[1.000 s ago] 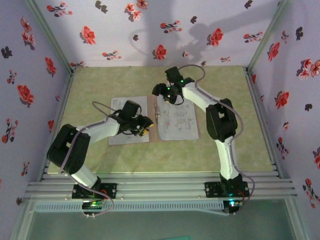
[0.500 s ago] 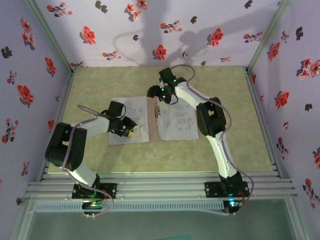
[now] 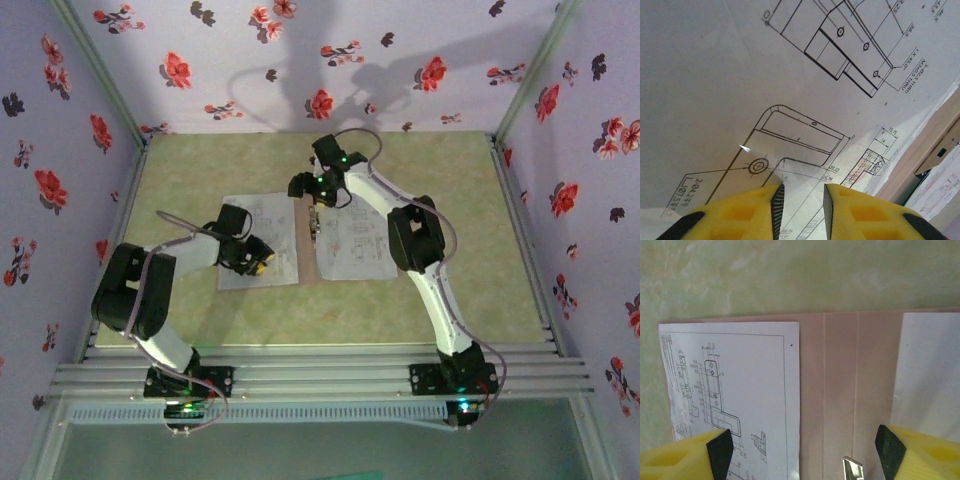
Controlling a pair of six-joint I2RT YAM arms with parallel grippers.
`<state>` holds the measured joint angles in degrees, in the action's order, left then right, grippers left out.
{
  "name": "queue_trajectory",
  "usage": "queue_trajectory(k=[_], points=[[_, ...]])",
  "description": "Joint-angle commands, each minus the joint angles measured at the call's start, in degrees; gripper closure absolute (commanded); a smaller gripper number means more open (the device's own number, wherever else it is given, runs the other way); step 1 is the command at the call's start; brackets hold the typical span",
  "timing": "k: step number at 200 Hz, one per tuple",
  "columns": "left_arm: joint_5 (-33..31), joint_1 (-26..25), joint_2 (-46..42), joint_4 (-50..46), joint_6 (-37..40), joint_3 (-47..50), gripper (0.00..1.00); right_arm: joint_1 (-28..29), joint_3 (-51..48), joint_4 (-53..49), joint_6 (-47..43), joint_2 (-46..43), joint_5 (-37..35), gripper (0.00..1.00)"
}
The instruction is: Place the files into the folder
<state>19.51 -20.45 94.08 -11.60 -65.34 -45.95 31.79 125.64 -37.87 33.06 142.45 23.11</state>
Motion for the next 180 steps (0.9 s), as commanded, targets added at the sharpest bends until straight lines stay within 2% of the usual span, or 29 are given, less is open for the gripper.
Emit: queue_trajectory(k=[1, 113, 180], points=[[-0.7, 0.3, 1.8, -1.3, 1.7, 1.4, 0.71, 0.6, 1.8, -2.2, -1.4, 1.5, 1.6, 0.22], [-0.8, 0.3, 2.2, -0.5, 1.5, 2.0, 0.71, 1.4, 0.6, -0.7, -2.1, -2.9, 6.7, 0.22], [-0.9, 0.2, 2.8, -0.5, 1.4, 1.5, 0.72, 1.9, -7.2, 1.6, -3.0, -9.3, 6.2, 0.22]])
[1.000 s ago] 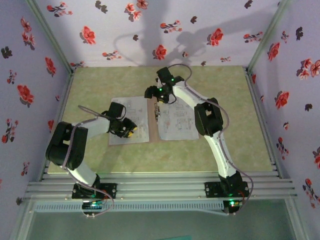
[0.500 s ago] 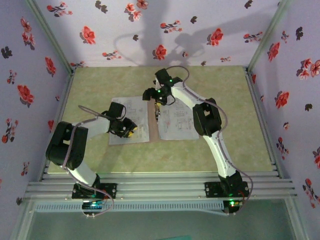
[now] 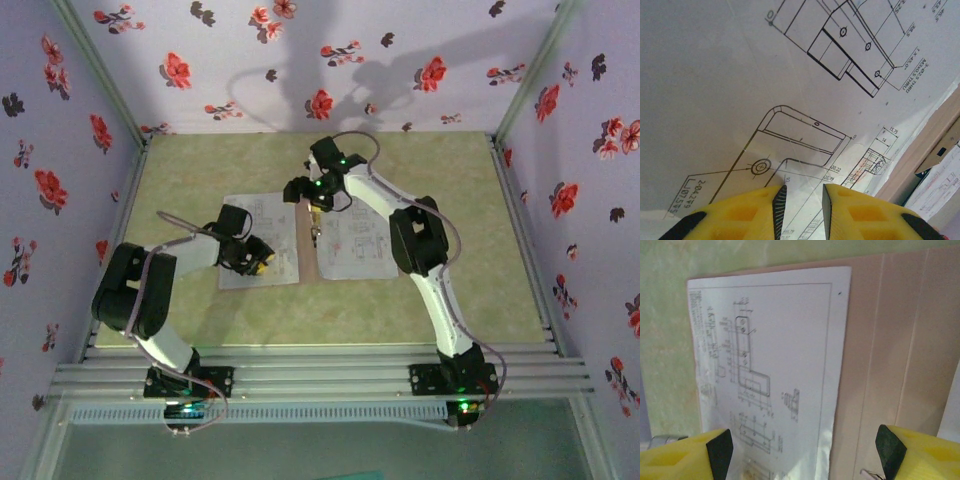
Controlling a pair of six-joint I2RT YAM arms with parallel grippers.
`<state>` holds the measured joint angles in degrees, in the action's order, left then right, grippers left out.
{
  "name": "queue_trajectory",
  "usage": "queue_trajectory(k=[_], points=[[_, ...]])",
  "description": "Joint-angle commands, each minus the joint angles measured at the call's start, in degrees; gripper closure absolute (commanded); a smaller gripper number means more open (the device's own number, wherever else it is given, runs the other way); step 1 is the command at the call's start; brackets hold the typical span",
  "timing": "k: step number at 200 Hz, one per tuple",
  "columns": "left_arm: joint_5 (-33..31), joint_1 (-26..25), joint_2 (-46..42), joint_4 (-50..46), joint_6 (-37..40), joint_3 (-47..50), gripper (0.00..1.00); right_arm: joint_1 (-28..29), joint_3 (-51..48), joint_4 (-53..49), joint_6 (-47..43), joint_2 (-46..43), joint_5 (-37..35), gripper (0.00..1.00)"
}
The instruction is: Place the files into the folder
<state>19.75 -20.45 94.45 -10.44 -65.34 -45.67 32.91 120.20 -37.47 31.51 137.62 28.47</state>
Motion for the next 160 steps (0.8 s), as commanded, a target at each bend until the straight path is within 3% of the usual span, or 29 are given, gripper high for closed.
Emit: queue_trajectory(k=[1, 59, 80, 98, 124, 160], points=[[-1.1, 0.2, 2.4, -1.7, 1.4, 1.3, 0.72, 0.8, -1.8, 1.2, -1.5, -4.5, 0.9, 0.22], [-1.0, 0.2, 3.1, -1.8, 1.5, 0.5, 0.72, 1.8, -13.3, 6.8, 1.8, -11.3, 1.0, 0.22], [-1.0, 0.2, 3.2, -1.9, 1.7, 0.3, 0.72, 1.8, -19.3, 10.0, 3.4, -16.8, -4.0, 0.22], [-0.9, 0.1, 3.4, -1.9, 1.8, 0.2, 0.72, 1.7, -22.2, 9.2, 6.2, -21.8, -13.4, 0.22], [-0.7, 0.0, 3.4, -1.9, 1.9, 0.1, 0.72, 1.5, -30.0, 11.3, 16.7, -28.9, -21.5, 0.22], [-0.2, -0.3, 3.5, -1.4, 1.7, 0.2, 0.72, 1.8, -45.6, 25.3, 39.8, -35.8, -19.4, 0.29]])
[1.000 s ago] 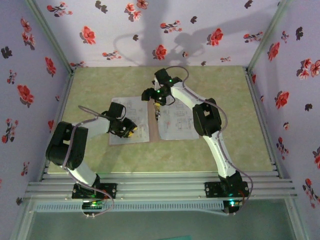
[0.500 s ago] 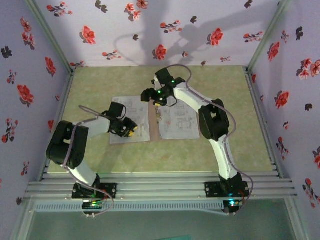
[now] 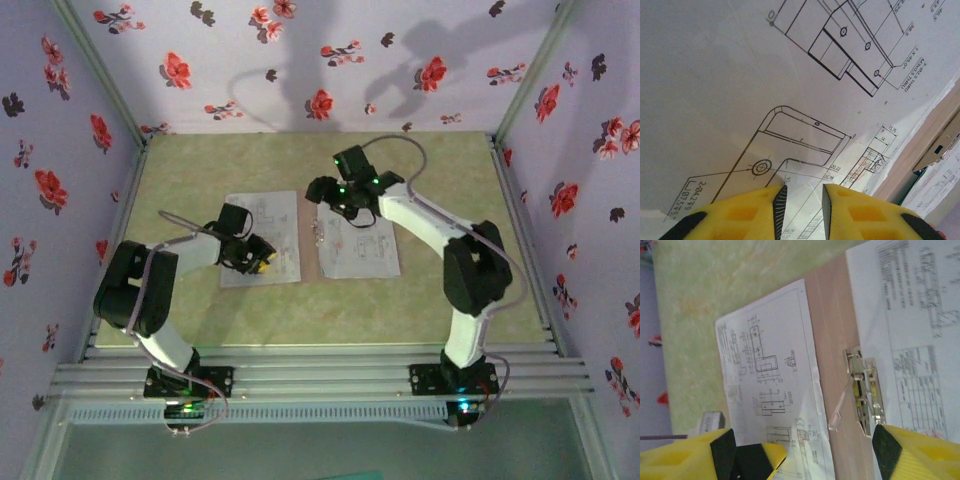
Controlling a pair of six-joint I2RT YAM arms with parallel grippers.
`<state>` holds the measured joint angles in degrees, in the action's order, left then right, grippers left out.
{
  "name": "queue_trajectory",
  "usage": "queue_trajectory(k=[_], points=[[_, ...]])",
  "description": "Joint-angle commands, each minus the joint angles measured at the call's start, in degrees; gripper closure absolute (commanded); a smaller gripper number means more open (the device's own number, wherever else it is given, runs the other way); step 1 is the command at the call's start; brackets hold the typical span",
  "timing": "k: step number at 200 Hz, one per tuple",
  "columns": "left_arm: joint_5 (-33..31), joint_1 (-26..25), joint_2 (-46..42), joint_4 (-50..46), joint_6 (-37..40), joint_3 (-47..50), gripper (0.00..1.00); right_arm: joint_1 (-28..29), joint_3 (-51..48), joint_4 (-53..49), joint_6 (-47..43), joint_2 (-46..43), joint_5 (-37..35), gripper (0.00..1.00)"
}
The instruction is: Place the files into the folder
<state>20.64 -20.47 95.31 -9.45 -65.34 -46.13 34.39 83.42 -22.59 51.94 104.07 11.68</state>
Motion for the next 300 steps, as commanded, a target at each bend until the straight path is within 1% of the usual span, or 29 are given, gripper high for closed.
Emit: queue_trajectory(k=[1, 14, 27, 47, 60, 72, 88, 109, 135, 156, 197, 223, 247, 268, 300], points=[[-1.1, -0.3, 2.7, -2.4, 1.7, 0.7, 0.72, 0.4, -9.3, 11.2, 20.1, -2.4, -2.7, 0.29], [-0.7, -0.5, 2.9, -2.0, 1.5, 0.9, 0.72, 0.7, -15.4, 21.2, 28.6, -4.1, -2.8, 0.32], [-0.3, -0.9, 2.9, -1.5, 0.9, 1.3, 0.72, 1.2, -18.8, 27.1, 34.2, -5.2, -4.4, 0.33], [0.6, -1.9, 2.8, 1.0, -1.5, 2.8, 0.72, 1.4, -20.8, 29.5, 37.7, -6.0, -6.3, 0.36], [1.0, -3.2, 2.9, 4.0, -4.5, 4.4, 0.73, 1.3, -21.5, 29.7, 39.1, -6.5, -7.2, 0.37], [1.2, -4.7, 2.6, 7.8, -8.5, 6.3, 0.73, 1.0, -23.0, 30.9, 40.0, -6.7, -7.1, 0.38], [0.1, -7.2, 2.2, 13.4, -14.2, 8.5, 0.73, 0.4, -24.4, 30.0, 39.9, -7.3, -7.0, 0.39], [-2.6, -10.1, 2.2, 18.2, -20.9, 9.9, 0.74, -1.1, -24.8, 25.3, 37.6, -8.5, -6.2, 0.4], [-4.5, -12.7, 3.3, 19.8, -24.7, 8.7, 0.74, -3.3, -26.5, 22.0, 34.6, -11.1, -6.2, 0.4], [-5.4, -15.4, 4.9, 21.8, -27.4, 7.1, 0.74, -6.1, -29.1, 23.0, 33.8, -12.7, -4.9, 0.4], [-5.8, -20.6, 8.2, 18.8, -27.7, 1.7, 0.71, -10.7, -30.0, 23.6, 31.1, -12.3, 1.5, 0.4], [-3.8, -22.4, 10.3, 20.4, -26.8, -0.6, 0.68, -11.4, -30.1, 22.2, 29.3, -12.5, 1.9, 0.4], [-1.0, -23.1, 12.0, 22.2, -24.4, -3.3, 0.65, -12.1, -30.2, 22.3, 28.5, -12.3, 2.2, 0.41], [1.2, -23.2, 11.9, 22.8, -22.1, -4.8, 0.63, -12.5, -29.2, 22.2, 27.6, -10.5, 4.1, 0.41], [2.9, -22.4, 8.4, 17.2, -16.1, -7.1, 0.59, -12.5, -27.2, 21.0, 25.7, -8.5, 5.2, 0.45]])
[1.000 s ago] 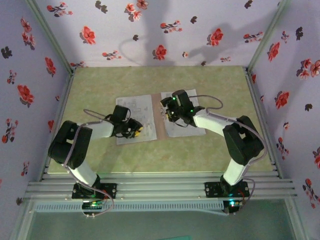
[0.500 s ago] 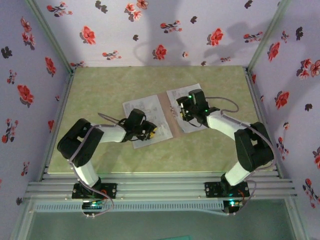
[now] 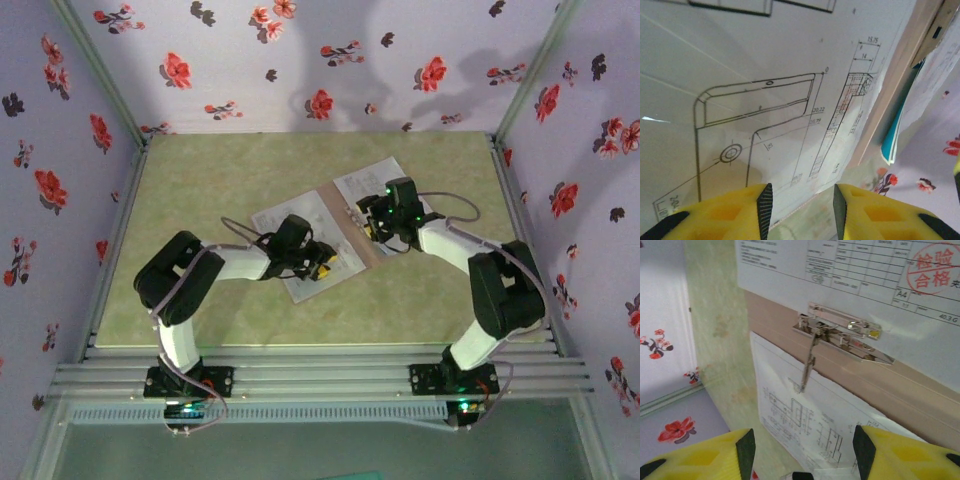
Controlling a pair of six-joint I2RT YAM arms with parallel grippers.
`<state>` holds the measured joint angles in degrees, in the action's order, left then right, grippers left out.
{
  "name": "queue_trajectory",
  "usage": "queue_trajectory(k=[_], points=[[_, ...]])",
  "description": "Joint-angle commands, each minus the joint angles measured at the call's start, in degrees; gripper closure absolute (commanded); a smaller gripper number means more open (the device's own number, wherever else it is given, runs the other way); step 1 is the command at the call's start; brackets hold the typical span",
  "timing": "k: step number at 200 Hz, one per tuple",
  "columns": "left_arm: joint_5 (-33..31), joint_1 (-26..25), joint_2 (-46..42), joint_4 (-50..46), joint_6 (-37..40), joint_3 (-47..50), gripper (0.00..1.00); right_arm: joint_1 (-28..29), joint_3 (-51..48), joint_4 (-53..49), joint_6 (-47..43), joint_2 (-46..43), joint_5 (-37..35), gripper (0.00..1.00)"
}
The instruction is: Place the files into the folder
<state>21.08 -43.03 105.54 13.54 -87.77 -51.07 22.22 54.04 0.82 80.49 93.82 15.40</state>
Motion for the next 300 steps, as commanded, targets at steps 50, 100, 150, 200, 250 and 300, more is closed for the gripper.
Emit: queue_trajectory(k=[50, 100, 150, 200, 250, 300], points=[[-0.9, 4.6, -9.6, -18.7, 17.8, -2.7, 0.56, -0.5, 4.7, -2.5, -4.3, 4.6, 1.3, 0.48], [-1.2, 8.9, -9.3, -22.1, 22.9, 0.6, 0.61, -1.1, 7.5, -2.5, -4.2, 8.0, 1.4, 0.57], [-2.1, 9.1, -8.0, -21.3, 22.6, 1.8, 0.65, -1.1, 10.4, -2.1, -3.5, 10.6, 2.3, 0.65], [-2.2, 9.1, -7.6, -21.4, 22.6, 1.8, 0.66, -1.1, 9.7, -1.4, -2.4, 10.7, 2.7, 0.71], [-2.2, 9.1, -7.3, -21.6, 22.5, 1.3, 0.67, -1.0, 9.2, -0.9, -1.8, 10.9, 2.9, 0.77], [-2.2, 9.1, -7.1, -21.7, 22.5, 1.2, 0.68, -1.0, 9.3, -1.7, -2.2, 11.2, 2.8, 0.8]])
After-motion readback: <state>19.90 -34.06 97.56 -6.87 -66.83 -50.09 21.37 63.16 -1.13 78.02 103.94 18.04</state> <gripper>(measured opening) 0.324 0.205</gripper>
